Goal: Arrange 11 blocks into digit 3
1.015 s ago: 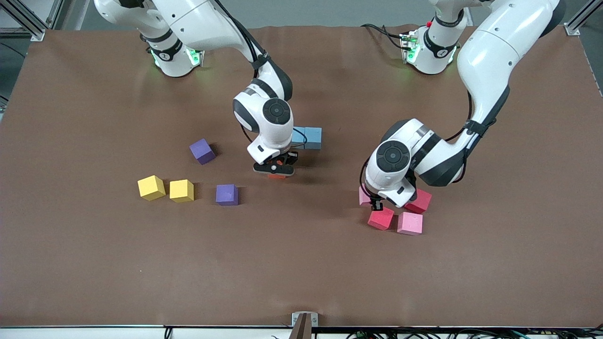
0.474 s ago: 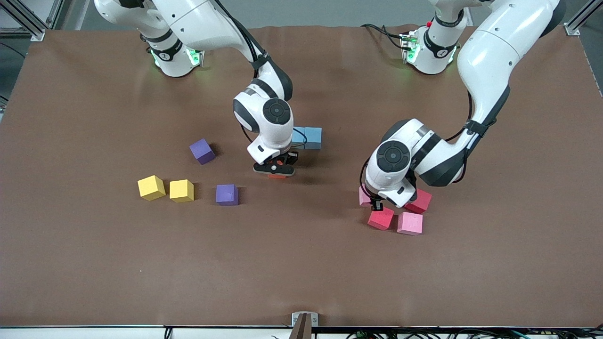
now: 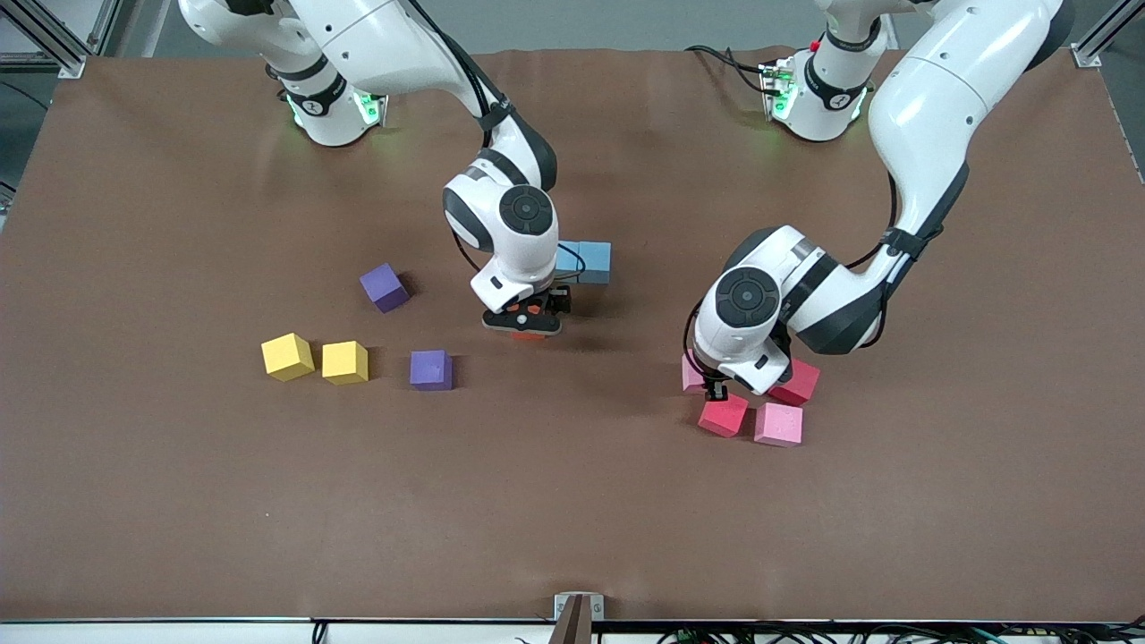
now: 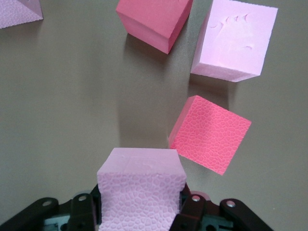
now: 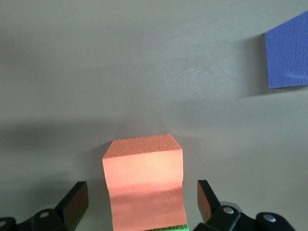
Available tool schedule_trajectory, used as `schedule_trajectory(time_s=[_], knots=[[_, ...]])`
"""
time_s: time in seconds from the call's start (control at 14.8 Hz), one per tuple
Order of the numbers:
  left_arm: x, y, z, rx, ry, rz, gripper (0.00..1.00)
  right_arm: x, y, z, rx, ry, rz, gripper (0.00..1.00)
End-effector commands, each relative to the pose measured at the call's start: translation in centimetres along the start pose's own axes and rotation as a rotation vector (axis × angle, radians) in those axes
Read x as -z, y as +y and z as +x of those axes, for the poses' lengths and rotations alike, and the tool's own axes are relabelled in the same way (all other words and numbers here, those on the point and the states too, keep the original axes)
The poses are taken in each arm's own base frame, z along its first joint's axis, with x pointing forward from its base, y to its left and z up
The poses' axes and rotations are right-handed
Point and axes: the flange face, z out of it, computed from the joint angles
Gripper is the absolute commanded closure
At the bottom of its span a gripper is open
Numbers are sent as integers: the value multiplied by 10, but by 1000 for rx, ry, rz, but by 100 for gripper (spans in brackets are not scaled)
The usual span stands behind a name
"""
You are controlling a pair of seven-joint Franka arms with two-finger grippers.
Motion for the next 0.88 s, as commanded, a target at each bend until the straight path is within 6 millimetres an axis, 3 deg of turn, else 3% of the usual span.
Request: schedule_trajectory(time_s=[0.0,0.2,0.54,0.68,0.81], knots=[[6,1,-4,-12,-9,-3,61,3,3,1,28,-5,-18,0],[8,7,-19,-4,-36,-12,61,8,13,2,2,-38,-55,0],[11,5,-37,-11,-55,-13,59,54,61,36,-187,-53,-71,0],[9,-5,-53,-38,-57,-10,59,74,88,54,-251,-58,-74,0],[4,-11,-62,-40,-56,-3,59,86,98,60,-272,-58,-71,0]])
